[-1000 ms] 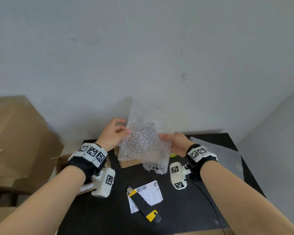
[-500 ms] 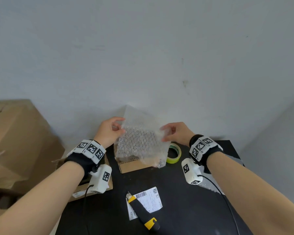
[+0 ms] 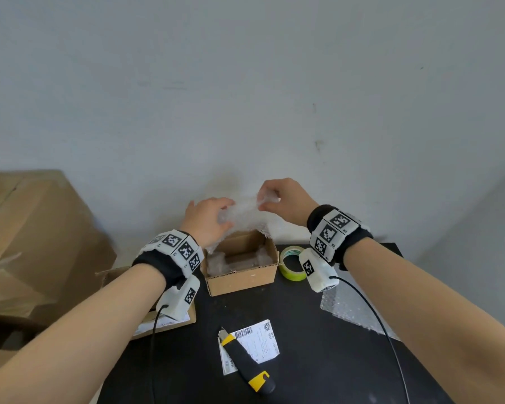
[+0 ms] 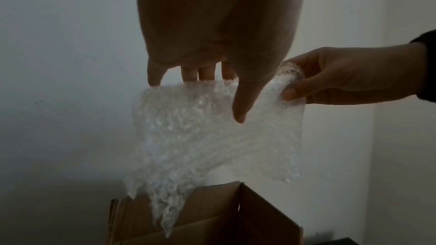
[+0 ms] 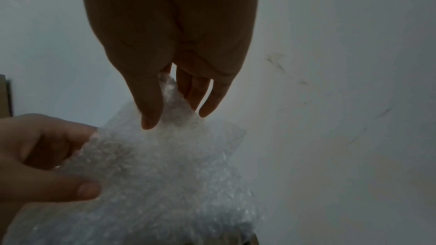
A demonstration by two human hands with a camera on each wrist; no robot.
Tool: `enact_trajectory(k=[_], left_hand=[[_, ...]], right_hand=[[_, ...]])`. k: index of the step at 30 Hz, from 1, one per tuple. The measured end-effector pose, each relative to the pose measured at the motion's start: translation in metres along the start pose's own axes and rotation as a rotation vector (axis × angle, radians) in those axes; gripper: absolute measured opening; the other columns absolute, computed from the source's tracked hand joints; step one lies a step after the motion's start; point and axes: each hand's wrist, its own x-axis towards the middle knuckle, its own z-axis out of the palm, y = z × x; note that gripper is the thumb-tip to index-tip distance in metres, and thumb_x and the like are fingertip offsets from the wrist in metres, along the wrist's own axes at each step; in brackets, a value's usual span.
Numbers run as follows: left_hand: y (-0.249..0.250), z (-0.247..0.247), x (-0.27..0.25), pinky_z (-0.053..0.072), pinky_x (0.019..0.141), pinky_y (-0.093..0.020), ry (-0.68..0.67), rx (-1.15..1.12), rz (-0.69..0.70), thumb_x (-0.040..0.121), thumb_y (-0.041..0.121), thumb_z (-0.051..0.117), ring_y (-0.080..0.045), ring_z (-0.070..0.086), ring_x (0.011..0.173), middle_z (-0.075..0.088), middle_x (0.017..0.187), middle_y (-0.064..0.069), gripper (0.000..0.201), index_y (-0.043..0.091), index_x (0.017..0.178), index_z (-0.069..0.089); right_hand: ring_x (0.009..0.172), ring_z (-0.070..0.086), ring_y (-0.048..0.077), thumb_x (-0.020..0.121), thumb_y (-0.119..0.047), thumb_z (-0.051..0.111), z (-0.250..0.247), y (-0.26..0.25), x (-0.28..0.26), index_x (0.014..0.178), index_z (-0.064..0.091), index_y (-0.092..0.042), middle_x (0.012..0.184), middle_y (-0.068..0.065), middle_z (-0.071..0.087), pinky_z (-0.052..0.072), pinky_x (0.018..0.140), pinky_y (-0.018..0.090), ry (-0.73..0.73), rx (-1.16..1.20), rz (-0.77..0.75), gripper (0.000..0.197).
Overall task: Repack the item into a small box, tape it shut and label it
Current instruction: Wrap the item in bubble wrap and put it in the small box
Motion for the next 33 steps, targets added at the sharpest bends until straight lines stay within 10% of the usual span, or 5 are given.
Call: enact_trajectory(k=[2, 5, 10, 22, 33], left_hand=[[0.004, -0.003, 0.001, 0.042, 0.097, -0.035, 0.019, -0.067, -0.008, 0.090, 0.022, 0.060, -0.027, 0.057, 0.110, 0.063, 0.117, -0.008, 0.029, 0.012, 0.117, 0.061], [0.006, -0.005, 0.001, 0.038, 0.067, -0.029, 0.075, -0.202, -0.020, 0.089, 0.019, 0.061, -0.026, 0.054, 0.077, 0.056, 0.078, -0.004, 0.014, 0.005, 0.089, 0.058], [0.001, -0.009, -0.003, 0.049, 0.085, -0.040, 0.060, -0.572, -0.147, 0.087, 0.021, 0.064, -0.028, 0.062, 0.090, 0.065, 0.099, -0.014, 0.025, 0.000, 0.101, 0.060], [-0.007, -0.003, -0.023, 0.055, 0.085, -0.040, -0.063, -1.002, -0.297, 0.090, 0.011, 0.059, -0.022, 0.065, 0.101, 0.065, 0.116, -0.008, 0.029, 0.012, 0.118, 0.054], [-0.034, -0.001, -0.025, 0.058, 0.073, -0.029, -0.073, -1.050, -0.420, 0.092, 0.000, 0.052, -0.017, 0.070, 0.083, 0.070, 0.102, -0.008, 0.023, 0.011, 0.108, 0.065]], right_hand=[[0.081, 0.052, 0.010, 0.079, -0.012, 0.071, -0.001, -0.001, 0.000, 0.099, 0.061, -0.012, 0.091, -0.003, 0.059, 0.040, 0.078, 0.024, 0.026, 0.018, 0.000, 0.022], [0.109, 0.048, 0.012, 0.073, -0.022, 0.079, -0.001, 0.005, -0.003, 0.130, 0.041, -0.014, 0.120, 0.001, 0.051, 0.038, 0.092, 0.023, 0.111, 0.068, 0.099, 0.069], [0.139, 0.025, 0.020, 0.066, -0.031, 0.084, 0.012, 0.021, -0.016, 0.149, 0.005, -0.013, 0.151, 0.009, 0.021, 0.027, 0.112, 0.035, 0.175, 0.313, 0.378, 0.117], [0.092, 0.069, 0.020, 0.079, -0.008, 0.073, 0.056, 0.028, -0.026, 0.116, 0.062, -0.006, 0.106, 0.009, 0.070, 0.056, 0.083, 0.034, -0.047, 0.905, 0.505, 0.039], [0.074, 0.063, 0.019, 0.088, 0.014, 0.047, 0.045, 0.028, -0.019, 0.079, 0.071, -0.014, 0.088, 0.007, 0.066, 0.057, 0.063, 0.024, -0.110, 0.943, 0.471, 0.038]])
